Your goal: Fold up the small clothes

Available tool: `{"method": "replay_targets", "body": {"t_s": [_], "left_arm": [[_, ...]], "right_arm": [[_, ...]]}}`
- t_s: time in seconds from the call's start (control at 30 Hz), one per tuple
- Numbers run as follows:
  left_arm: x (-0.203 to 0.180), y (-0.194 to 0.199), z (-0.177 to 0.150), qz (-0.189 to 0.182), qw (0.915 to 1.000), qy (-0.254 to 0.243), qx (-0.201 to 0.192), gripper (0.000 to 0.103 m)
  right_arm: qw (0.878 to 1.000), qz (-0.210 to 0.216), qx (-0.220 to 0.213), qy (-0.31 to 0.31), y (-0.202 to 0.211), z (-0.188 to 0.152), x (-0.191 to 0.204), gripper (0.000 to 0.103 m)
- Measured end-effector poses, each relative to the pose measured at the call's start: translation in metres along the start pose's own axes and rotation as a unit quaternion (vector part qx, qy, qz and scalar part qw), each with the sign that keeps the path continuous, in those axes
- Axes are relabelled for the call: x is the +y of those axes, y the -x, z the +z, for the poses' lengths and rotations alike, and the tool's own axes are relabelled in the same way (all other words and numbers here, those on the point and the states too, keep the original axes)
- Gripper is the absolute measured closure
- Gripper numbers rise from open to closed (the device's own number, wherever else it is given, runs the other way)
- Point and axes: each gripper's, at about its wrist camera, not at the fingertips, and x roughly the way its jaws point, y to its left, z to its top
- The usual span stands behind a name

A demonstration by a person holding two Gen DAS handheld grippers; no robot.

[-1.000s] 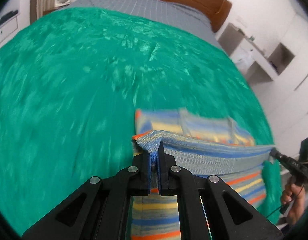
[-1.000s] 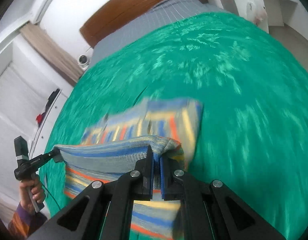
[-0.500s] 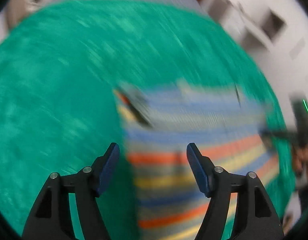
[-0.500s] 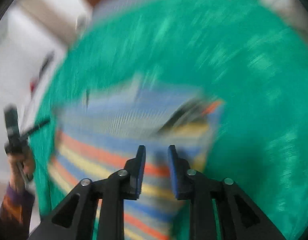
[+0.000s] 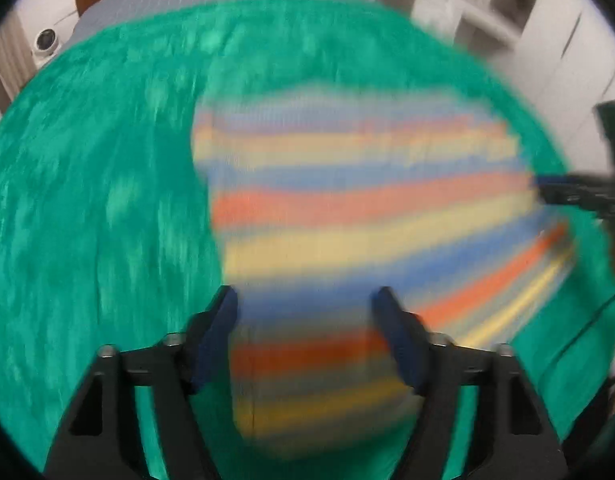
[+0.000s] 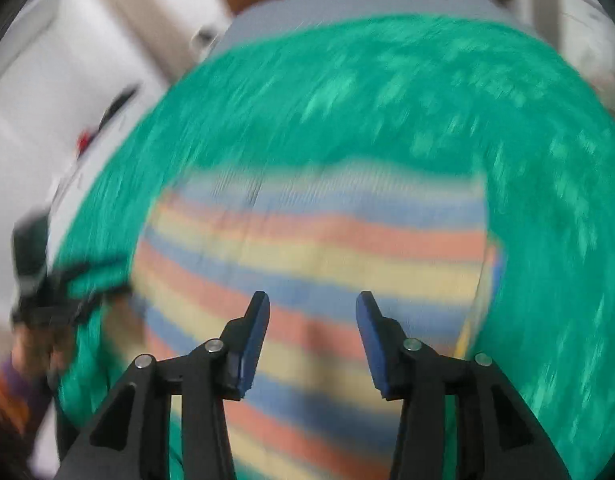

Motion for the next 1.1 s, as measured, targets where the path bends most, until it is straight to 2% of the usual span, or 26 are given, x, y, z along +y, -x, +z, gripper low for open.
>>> {"method": "replay_targets", "body": {"t_s": [0.07, 0.13, 0.2, 0.23, 0.27, 0.33, 0.37, 0.4, 0.47, 0.5, 0.53, 0.6, 0.67, 0.73, 0.8, 0.83, 0.87, 0.9, 0.97, 1.03, 1.07, 1.1], "left_arm": [[0.012, 0.005, -0.018, -0.006, 0.9999, 0.014, -0.007, 0.046], [0.011, 0.016, -0.027, 0.04, 0.9992, -0.007, -0.002, 0.049], [0.006, 0.027, -0.028, 0.077, 0.9968, -0.022, -0.001, 0.059], [0.003, 0.033, -0.025, 0.085, 0.9961, -0.022, -0.005, 0.06], [-0.003, 0.042, -0.021, 0.088, 0.9956, -0.024, -0.022, 0.06], [-0.026, 0.056, -0.013, 0.068, 0.9953, -0.041, -0.056, 0.052], [-0.041, 0.061, -0.01, 0.052, 0.9949, -0.052, -0.069, 0.041], [-0.059, 0.064, -0.007, 0.034, 0.9938, -0.067, -0.082, 0.038], [-0.114, 0.058, -0.004, -0.009, 0.9883, -0.121, -0.092, 0.038], [-0.133, 0.052, -0.005, -0.018, 0.9853, -0.144, -0.09, 0.038], [-0.165, 0.041, -0.006, -0.028, 0.9783, -0.184, -0.09, 0.038], [-0.21, 0.02, -0.013, -0.036, 0.965, -0.244, -0.088, 0.038], [-0.255, -0.007, -0.021, -0.037, 0.9512, -0.296, -0.078, 0.038], [-0.279, -0.016, -0.024, -0.017, 0.9422, -0.317, -0.108, 0.038], [-0.286, -0.021, -0.02, -0.015, 0.9404, -0.317, -0.122, 0.039], [-0.286, -0.024, -0.014, -0.022, 0.9439, -0.306, -0.122, 0.04], [-0.286, -0.025, -0.01, -0.03, 0.9467, -0.296, -0.123, 0.052], [-0.286, -0.026, -0.008, -0.037, 0.9489, -0.288, -0.124, 0.072], [-0.282, -0.028, -0.005, -0.045, 0.9505, -0.278, -0.13, 0.093], [-0.277, -0.028, -0.003, -0.055, 0.9515, -0.268, -0.141, 0.097], [-0.275, -0.028, -0.003, -0.062, 0.9528, -0.259, -0.146, 0.098], [-0.269, -0.025, -0.001, -0.073, 0.9552, -0.243, -0.152, 0.098]], "right_arm": [[0.998, -0.049, 0.038, 0.011, -0.009, -0.042, -0.013, 0.058], [0.996, -0.083, 0.031, -0.005, 0.001, -0.076, -0.036, 0.058], [0.995, -0.071, 0.018, -0.061, 0.026, -0.097, -0.058, 0.057], [0.995, -0.068, 0.011, -0.078, 0.036, -0.101, -0.062, 0.056], [0.993, -0.083, 0.001, -0.085, 0.047, -0.104, -0.064, 0.055], [0.993, -0.085, -0.033, -0.076, 0.068, -0.11, -0.063, 0.054], [0.993, -0.076, -0.045, -0.077, 0.077, -0.112, -0.061, 0.054], [0.993, -0.064, -0.054, -0.084, 0.082, -0.114, -0.064, 0.054], [0.991, -0.033, -0.067, -0.108, 0.086, -0.114, -0.074, 0.054], [0.99, -0.024, -0.071, -0.116, 0.084, -0.113, -0.078, 0.054], [0.988, -0.006, -0.079, -0.131, 0.084, -0.112, -0.086, 0.054], [0.985, 0.021, -0.087, -0.148, 0.078, -0.104, -0.1, 0.054], [0.98, 0.07, -0.083, -0.168, 0.064, -0.09, -0.116, 0.054], [0.974, 0.114, -0.068, -0.182, 0.048, -0.064, -0.134, 0.054], [0.97, 0.135, -0.056, -0.192, 0.03, -0.045, -0.143, 0.053], [0.967, 0.15, -0.049, -0.199, 0.02, -0.035, -0.149, 0.053], [0.964, 0.165, -0.042, -0.204, 0.011, -0.027, -0.154, 0.053], [0.962, 0.172, -0.037, -0.21, 0.0, -0.015, -0.159, 0.053], [0.959, 0.18, -0.033, -0.215, -0.02, 0.008, -0.164, 0.053], [0.956, 0.186, -0.041, -0.222, -0.035, 0.029, -0.164, 0.054], [0.954, 0.191, -0.046, -0.226, -0.038, 0.034, -0.164, 0.062], [0.954, 0.189, -0.049, -0.228, -0.04, 0.04, -0.162, 0.095]]}}
